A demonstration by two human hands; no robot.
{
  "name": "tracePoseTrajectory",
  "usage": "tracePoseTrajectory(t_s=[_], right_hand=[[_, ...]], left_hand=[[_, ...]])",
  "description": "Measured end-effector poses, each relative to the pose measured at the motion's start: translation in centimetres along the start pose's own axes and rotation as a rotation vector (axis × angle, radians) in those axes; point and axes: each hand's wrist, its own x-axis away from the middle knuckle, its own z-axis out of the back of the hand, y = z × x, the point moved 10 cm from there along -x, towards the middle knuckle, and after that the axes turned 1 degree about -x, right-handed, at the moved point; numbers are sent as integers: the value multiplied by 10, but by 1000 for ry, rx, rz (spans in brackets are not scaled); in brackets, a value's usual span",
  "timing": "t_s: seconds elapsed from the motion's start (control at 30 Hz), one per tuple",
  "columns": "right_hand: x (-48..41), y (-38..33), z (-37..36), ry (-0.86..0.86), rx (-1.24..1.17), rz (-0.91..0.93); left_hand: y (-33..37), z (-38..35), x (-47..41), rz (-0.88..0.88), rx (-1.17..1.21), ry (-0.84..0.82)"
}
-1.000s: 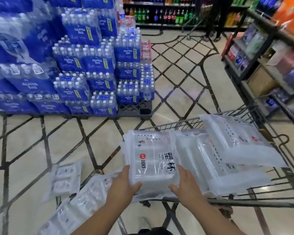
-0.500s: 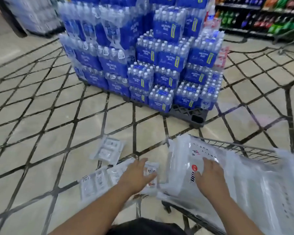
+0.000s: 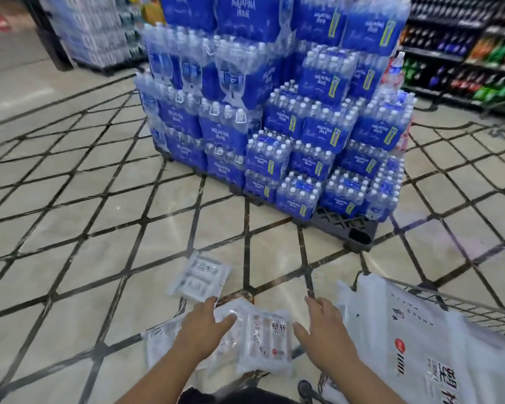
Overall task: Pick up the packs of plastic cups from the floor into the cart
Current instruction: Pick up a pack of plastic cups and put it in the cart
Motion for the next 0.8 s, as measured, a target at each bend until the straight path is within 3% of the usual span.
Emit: tracePoseTrajectory(t_s=[0.23,0.47,0.63,0.8], right_hand=[[-33,-23,-49,-37,21,-214],[-56,-19,-127,-117,-55,-462],[-88,17,-219,-199,-202,-639],[-176,114,-365,-174,-124,-692]], left_hand=[[-25,38,-72,-68,-66,-102],[-53,33,-131,-12,-94,-246],[-79,-25,-183,23,-58,-296],[-170,-164,-267,110,-51,-318]])
